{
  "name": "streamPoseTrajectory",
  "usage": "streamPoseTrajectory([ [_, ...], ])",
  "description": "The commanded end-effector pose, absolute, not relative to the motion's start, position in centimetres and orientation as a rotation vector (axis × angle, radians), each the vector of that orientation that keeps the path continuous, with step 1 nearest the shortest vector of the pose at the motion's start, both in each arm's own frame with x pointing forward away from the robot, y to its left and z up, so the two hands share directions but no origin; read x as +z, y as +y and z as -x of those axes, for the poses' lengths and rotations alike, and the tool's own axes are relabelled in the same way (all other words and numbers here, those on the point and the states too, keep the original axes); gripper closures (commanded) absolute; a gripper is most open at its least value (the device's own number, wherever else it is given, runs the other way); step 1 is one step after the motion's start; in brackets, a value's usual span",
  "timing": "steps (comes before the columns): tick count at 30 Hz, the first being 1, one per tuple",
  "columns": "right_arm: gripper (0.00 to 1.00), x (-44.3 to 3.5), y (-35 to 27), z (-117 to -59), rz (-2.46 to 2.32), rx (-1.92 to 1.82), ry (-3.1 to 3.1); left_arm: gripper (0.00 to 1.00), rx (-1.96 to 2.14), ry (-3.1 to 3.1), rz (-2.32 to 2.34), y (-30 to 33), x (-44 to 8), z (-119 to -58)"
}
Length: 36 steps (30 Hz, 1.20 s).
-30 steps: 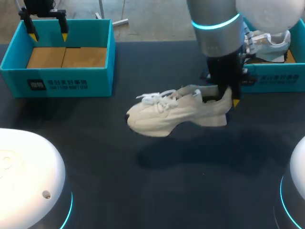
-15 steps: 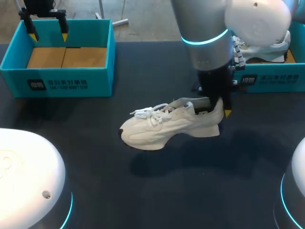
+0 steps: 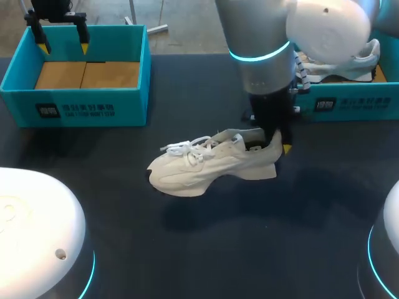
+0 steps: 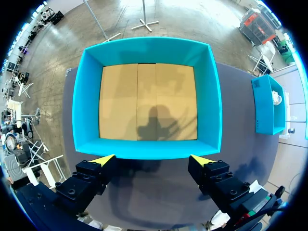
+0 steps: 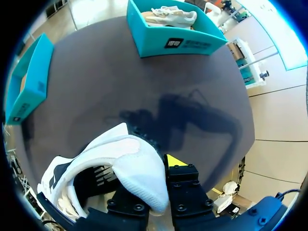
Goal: Take the shoe out of the shoebox, open the shoe tongue, remove and reinsert the insole, then place the shoe into the shoebox
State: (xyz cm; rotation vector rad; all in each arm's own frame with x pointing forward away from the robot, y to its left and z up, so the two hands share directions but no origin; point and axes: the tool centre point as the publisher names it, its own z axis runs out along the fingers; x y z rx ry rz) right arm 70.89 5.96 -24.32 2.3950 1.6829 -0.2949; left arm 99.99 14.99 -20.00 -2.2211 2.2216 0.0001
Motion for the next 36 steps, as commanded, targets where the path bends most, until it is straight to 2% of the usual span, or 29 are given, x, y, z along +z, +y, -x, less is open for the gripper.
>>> streamPoseTrajectory([
  [1,1.00,-26.5,7.9,-71.2,-2.504,-0.293,1.471,0.00,0.000,2.222,2.221,15.0,-20.0,-100.0],
  [18,1.00,-33.3,9.2,-71.0,-2.603,-0.279,1.299,0.00,0.000,2.222,2.221,15.0,-20.0,-100.0],
  [36,1.00,-37.2,8.9,-73.0,-2.740,-0.235,1.030,0.00,0.000,2.222,2.221,15.0,-20.0,-100.0],
])
